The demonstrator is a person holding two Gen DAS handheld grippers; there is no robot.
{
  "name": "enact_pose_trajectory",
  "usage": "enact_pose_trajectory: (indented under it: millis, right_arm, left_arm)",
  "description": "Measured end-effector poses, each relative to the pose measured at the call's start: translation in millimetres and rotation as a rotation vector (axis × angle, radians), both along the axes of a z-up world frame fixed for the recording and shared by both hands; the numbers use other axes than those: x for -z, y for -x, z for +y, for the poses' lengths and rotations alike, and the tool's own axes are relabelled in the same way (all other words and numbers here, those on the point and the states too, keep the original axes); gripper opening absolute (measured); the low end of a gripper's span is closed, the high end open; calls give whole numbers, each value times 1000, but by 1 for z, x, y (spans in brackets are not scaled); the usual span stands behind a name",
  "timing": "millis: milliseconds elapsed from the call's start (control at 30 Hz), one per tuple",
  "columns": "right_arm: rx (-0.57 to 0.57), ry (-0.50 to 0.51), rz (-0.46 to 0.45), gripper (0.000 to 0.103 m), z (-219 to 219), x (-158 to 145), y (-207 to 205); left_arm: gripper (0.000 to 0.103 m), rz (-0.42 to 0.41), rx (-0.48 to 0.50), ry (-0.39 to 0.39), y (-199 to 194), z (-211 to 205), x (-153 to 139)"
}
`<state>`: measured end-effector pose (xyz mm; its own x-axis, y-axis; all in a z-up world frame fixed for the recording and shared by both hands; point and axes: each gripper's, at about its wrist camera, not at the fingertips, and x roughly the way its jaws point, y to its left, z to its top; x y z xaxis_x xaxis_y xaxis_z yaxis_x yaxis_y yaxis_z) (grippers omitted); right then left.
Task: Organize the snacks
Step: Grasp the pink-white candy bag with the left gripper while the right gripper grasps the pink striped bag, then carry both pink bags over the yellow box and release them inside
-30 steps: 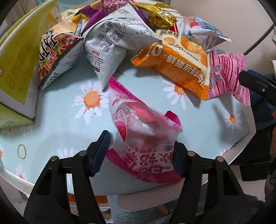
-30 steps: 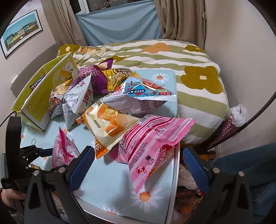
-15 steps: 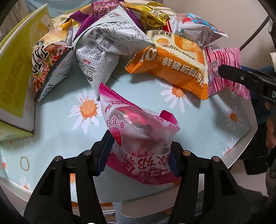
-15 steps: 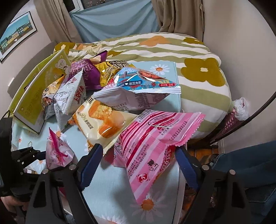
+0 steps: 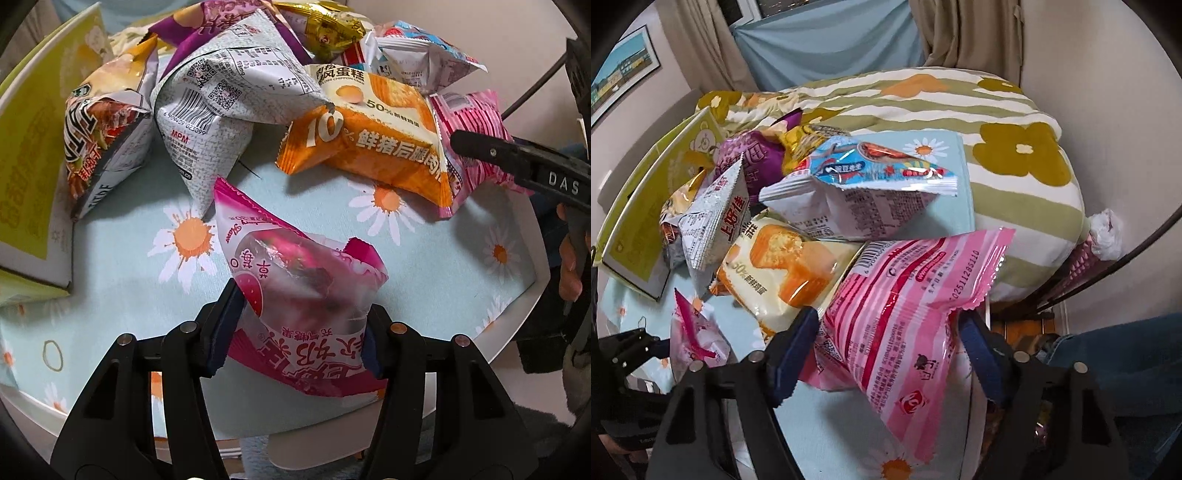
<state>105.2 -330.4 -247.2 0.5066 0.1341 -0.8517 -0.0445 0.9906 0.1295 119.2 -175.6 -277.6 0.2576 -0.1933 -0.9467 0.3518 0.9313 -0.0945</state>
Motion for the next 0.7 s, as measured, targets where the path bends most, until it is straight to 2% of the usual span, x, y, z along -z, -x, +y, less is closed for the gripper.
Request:
enact_pose_trajectory:
  millis: [133, 433, 700]
  right_arm:
    - [-23, 33, -2, 53, 2, -3, 5]
    - [0, 17, -6, 52, -4, -16, 29]
    - [6, 11, -29, 52, -8, -35, 49]
  left_arm:
    - [48, 3, -8, 13, -4, 4, -4]
    - [39, -4, -6, 23, -2, 9, -16]
    - [38, -34, -23, 56, 13, 17, -44]
